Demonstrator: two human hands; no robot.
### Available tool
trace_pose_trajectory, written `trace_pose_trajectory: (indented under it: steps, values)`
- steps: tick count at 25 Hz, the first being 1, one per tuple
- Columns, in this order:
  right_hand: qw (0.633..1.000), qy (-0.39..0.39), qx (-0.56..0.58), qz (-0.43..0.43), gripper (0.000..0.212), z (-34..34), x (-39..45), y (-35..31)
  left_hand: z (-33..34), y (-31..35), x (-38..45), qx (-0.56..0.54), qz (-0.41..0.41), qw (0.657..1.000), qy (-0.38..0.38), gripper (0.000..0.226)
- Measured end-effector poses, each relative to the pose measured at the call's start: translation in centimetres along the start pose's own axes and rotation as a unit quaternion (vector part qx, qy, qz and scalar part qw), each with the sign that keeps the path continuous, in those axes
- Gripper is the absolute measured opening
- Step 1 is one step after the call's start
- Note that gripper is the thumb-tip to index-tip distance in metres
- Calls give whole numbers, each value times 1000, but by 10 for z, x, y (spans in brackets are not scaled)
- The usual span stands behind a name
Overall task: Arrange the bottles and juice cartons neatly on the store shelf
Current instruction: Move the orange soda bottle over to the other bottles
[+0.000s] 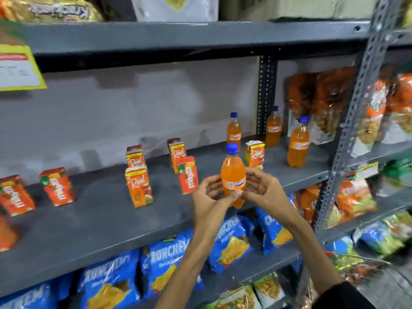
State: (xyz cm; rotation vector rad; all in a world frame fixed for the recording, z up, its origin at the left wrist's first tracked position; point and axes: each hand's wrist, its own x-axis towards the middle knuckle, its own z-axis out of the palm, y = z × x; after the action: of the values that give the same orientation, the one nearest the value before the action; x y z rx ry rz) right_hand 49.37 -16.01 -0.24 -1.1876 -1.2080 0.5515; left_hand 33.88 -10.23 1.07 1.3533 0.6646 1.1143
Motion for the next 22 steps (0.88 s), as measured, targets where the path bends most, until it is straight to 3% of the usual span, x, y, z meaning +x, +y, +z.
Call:
trace_pose_trajectory:
  steps: [10,15,22]
  values:
    - [997,70,-16,2,43,-109,25,25,132,-35,52,47,-19,996,-69,51]
    - [995,90,-29,11,45,-115,50,33,163,-46,70,71,0,997,-40,27]
    - [993,99,-65,3,53,-110,59,46,177,-55,76,120,-13,991,-53,46]
